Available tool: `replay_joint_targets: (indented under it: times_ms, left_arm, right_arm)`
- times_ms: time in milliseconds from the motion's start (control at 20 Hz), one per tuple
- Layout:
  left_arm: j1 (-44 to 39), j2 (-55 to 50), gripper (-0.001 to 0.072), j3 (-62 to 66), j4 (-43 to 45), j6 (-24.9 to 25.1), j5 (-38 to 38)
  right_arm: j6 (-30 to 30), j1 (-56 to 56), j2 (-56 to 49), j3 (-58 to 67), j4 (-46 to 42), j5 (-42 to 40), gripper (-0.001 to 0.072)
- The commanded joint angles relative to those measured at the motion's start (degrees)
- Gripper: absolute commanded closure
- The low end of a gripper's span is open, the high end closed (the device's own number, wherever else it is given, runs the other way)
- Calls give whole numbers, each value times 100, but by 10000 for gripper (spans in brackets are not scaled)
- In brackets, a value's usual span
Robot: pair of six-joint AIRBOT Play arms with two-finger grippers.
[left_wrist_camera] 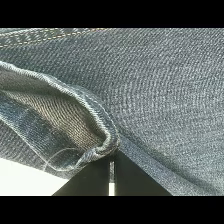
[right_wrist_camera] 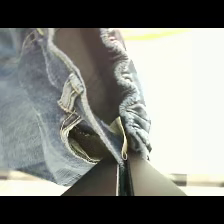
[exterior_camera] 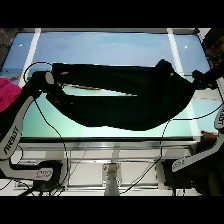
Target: Fold the clothes and pants, and hang the long-sleeved shirts on hangers.
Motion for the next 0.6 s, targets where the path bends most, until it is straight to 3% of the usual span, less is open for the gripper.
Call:
replay_joint_targets:
  times_ms: [0, 200, 550]
  left_arm:
    - [4, 4, 695, -2, 22, -52, 7]
    - [4, 4, 696, -2, 22, -330, 15]
    - [2, 4, 696, -2, 90, -525, 170]
  right_arm:
    - [479, -608, 66, -2, -520, 72, 671]
    - [496, -1161, 63, -2, -1209, 72, 671]
    - [498, -1843, 50, -710, -1276, 44, 652]
